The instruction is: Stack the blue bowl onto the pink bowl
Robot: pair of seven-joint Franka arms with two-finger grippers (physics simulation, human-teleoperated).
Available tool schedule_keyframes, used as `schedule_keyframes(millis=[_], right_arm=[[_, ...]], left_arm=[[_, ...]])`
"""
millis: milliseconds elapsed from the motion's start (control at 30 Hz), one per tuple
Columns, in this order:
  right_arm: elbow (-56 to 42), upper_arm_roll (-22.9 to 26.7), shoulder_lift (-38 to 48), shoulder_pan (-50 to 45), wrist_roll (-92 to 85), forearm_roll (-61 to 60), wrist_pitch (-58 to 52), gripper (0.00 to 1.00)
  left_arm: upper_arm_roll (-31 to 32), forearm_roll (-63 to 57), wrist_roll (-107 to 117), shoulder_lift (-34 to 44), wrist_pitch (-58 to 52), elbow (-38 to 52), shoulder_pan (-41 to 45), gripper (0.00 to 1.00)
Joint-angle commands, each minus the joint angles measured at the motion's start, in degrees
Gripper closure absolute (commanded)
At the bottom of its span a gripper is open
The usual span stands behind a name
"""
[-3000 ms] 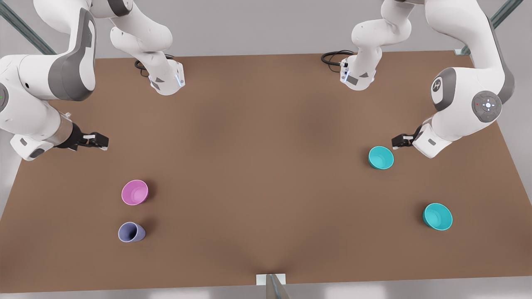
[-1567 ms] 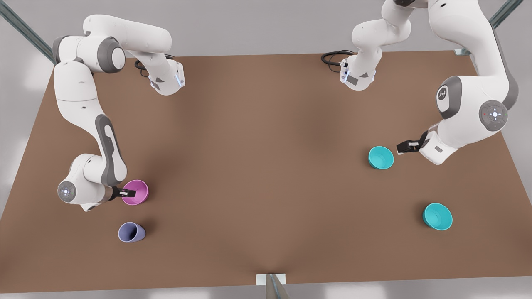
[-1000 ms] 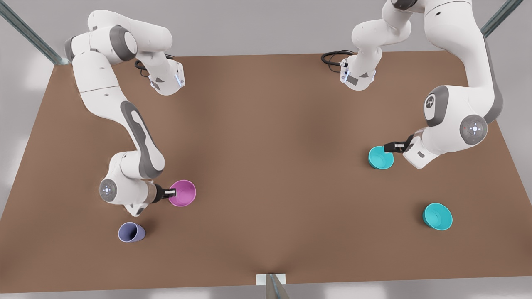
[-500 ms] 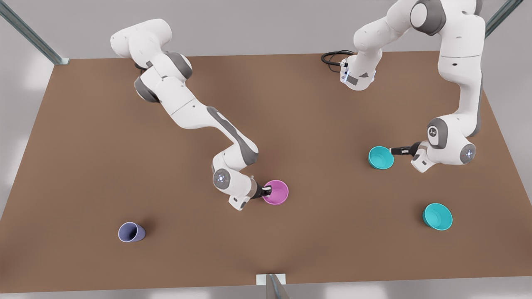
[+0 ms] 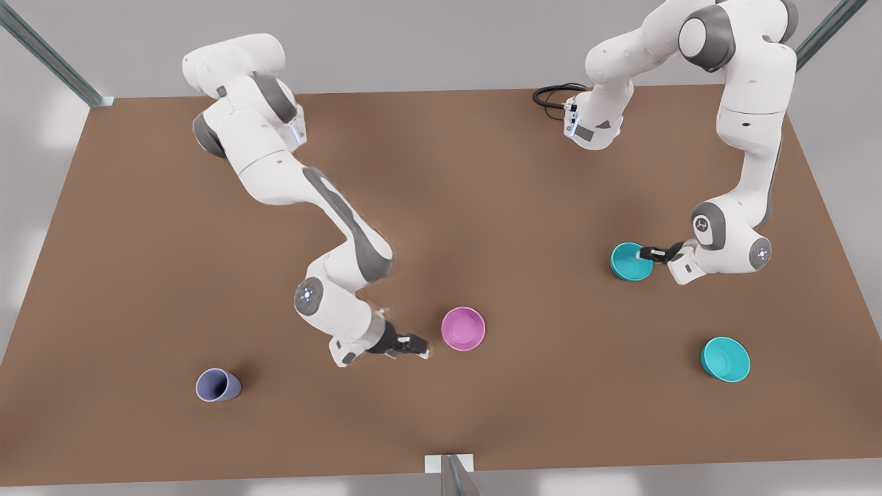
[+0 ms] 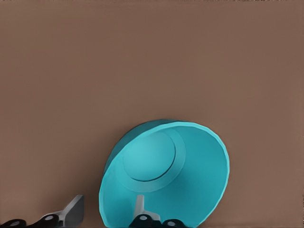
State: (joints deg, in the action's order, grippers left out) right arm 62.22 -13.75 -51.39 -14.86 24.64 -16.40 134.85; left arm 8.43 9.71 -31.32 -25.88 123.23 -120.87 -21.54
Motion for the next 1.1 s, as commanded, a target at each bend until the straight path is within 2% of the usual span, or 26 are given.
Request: schedule_keyframes(millis=[0, 67, 133, 167, 200, 233, 267, 300, 367, 400, 433, 467, 533, 567, 600, 700, 867, 1067], right_arm=[[-0.1, 0.2, 3.8, 7.0, 3.6, 1.4, -28.0, 0.00], [0.0, 0.2, 5.2, 15.5, -4.2, 14.0, -41.9, 0.00], [0.3, 0.1, 7.5, 22.8, -18.6, 22.1, -47.8, 0.00], [-0.2, 0.1, 10.5, 26.3, -33.3, 24.5, -48.0, 0.00], [0.2, -0.1, 13.8, 28.8, -41.8, 24.0, -50.0, 0.00], [1.4, -0.1, 19.6, 30.1, -44.1, 20.7, -56.5, 0.00], [8.1, 0.0, 29.0, 30.1, -43.8, 19.5, -57.5, 0.00], [8.9, 0.0, 33.5, 29.9, -43.6, 19.7, -57.9, 0.00], [8.0, -0.2, 35.8, 29.8, -43.7, 20.2, -59.9, 0.00], [6.2, 0.2, 36.8, 29.1, -44.1, 20.3, -60.8, 0.00], [6.1, 6.2, 37.7, 23.2, -43.9, 19.9, -60.9, 0.00], [9.3, 7.4, 41.5, 21.6, -42.9, 19.9, -60.1, 0.00], [20.7, 8.1, 48.1, 20.0, -40.9, 20.1, -50.7, 0.00], [20.4, 8.2, 46.8, 19.5, -38.8, 20.2, -50.6, 0.00], [19.2, 8.2, 44.1, 19.7, -38.7, 20.0, -51.1, 0.00], [18.2, 8.2, 42.2, 19.9, -38.7, 19.8, -50.0, 0.00], [17.5, 8.2, 40.0, 21.7, -39.2, 17.9, -48.8, 0.00], [17.6, 8.2, 39.5, 21.7, -39.1, 17.8, -48.7, 0.00]], left_arm=[[0.0, 1.8, -15.6, 0.1, 0.8, 0.0, 0.1, 0.76], [0.0, 1.8, -15.5, 0.1, 0.8, 0.1, 0.1, 0.79], [0.0, 1.9, -15.3, 0.5, 0.5, 0.4, 0.1, 0.79], [0.0, 1.8, -15.0, 1.0, 0.3, 0.5, 0.1, 0.79], [0.0, 1.8, -13.5, 1.5, -0.9, 1.4, 0.1, 0.79], [0.0, 2.2, -10.7, 2.3, -4.3, 3.6, 0.4, 0.79], [0.0, 6.0, -7.9, 4.3, -6.4, 4.1, 2.2, 0.79], [0.0, 6.1, 0.3, 7.0, -7.4, 4.1, 5.7, 0.79], [-0.2, 5.9, 17.2, 9.8, -7.4, 5.4, 16.1, 0.79], [-0.2, 5.3, 29.1, 8.9, -7.3, 7.6, 21.7, 0.79], [0.4, 5.4, 33.8, 6.5, -7.5, 11.7, 25.0, 0.79], [0.4, 5.3, 45.0, 2.3, -7.7, 19.0, 28.9, 0.79], [0.4, 1.2, 63.6, -7.2, -11.6, 33.3, 36.9, 0.79], [0.4, 0.3, 71.3, -11.6, -13.1, 40.1, 40.4, 0.79], [0.4, 0.2, 73.1, -13.6, -13.1, 42.0, 41.7, 0.79], [0.3, -2.1, 73.7, -16.9, -12.3, 42.6, 44.5, 0.79], [0.3, -2.0, 76.8, -20.8, -12.1, 48.4, 44.4, 0.79], [0.2, -2.0, 77.1, -22.6, -10.5, 50.7, 44.0, 0.79]])
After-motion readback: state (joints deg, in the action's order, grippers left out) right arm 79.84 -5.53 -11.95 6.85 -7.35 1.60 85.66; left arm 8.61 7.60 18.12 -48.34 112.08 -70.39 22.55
